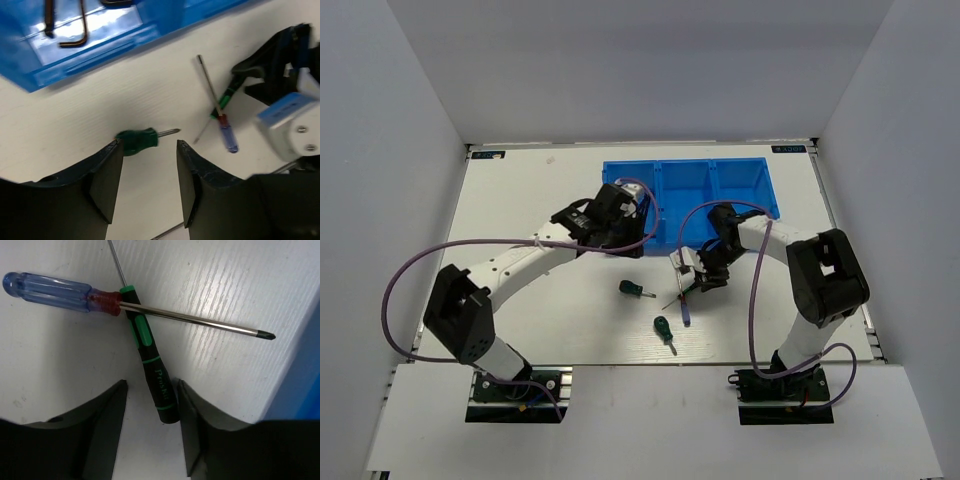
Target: Sort the tools into containers
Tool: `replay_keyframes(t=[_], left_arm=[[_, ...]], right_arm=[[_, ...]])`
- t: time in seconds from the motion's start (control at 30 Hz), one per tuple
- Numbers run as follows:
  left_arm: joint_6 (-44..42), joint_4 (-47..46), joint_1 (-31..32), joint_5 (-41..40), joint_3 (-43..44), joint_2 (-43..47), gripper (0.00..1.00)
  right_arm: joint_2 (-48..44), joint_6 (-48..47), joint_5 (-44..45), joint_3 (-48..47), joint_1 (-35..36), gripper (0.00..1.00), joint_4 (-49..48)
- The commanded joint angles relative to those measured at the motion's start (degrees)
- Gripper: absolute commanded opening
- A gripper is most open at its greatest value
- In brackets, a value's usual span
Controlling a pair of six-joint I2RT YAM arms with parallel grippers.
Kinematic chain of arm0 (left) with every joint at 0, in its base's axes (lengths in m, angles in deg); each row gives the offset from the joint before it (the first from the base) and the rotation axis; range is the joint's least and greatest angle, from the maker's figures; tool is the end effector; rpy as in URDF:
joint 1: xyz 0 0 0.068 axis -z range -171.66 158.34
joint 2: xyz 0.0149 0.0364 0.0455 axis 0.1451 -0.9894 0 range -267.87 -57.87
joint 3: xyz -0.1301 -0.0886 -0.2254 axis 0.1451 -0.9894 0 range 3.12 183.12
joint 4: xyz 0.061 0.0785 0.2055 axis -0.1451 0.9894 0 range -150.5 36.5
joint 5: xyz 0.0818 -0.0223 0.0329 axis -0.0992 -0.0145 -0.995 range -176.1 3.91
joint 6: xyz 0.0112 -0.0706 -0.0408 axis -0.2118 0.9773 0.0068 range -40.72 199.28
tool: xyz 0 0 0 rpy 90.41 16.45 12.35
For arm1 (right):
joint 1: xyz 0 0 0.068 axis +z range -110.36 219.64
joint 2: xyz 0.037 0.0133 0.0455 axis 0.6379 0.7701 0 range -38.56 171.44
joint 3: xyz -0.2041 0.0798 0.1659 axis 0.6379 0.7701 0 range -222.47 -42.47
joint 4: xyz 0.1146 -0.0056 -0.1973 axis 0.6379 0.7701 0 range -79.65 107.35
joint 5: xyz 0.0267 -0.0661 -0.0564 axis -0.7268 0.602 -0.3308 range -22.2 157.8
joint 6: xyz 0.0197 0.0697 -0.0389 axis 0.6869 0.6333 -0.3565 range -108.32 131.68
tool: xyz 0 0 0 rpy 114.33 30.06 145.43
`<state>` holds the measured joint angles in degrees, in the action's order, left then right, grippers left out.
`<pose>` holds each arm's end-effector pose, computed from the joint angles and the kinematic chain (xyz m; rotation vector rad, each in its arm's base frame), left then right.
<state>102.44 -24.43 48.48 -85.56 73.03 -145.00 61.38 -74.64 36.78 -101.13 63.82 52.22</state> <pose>0.2376 -0.2012 0.2580 0.3826 2.5347 -0.4564 0.2393 0.1479 0.1483 -2.2502 1.5062 0.5600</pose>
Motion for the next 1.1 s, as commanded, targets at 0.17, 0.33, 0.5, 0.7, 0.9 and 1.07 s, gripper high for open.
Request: replay_keyframes(t=[0.17,0.33,0.5,0.7,0.9,1.07], left_arm=[[10.75,-2.32,5.12,3.07,4.54,-1.91,0.54],[18.76,-4.52,5.65,3.06,-0.64,0.38,0.53],[20.88,-5.92,6.79,5.0,-1.97,-1.1,0.53],[20.17,-8.12,8.72,6.76,0.84,-5.67,0.56],[18.33,-9.44,9.87,7.29,1.37,-6.82,0.56],[16.31,-7.7,11.18,8.78,2.86,-9.28,0.58]], right_arm=[[-2.46,0.27,2.73,2.32,0.43,0.01,1.37],[-12.11,9.57,3.16,-1.81,-0.72,0.0,5.33],[-17.41,17.85,11.94,-5.94,-1.24,0.0,2.0],[-16.18,29.27,16.61,-10.42,-2.83,0.0,-2.75],[-9.6,42.25,23.64,-15.87,-2.83,0.0,-9.17],[0.68,55.9,27.68,-32.07,-2.65,0.0,-3.4]])
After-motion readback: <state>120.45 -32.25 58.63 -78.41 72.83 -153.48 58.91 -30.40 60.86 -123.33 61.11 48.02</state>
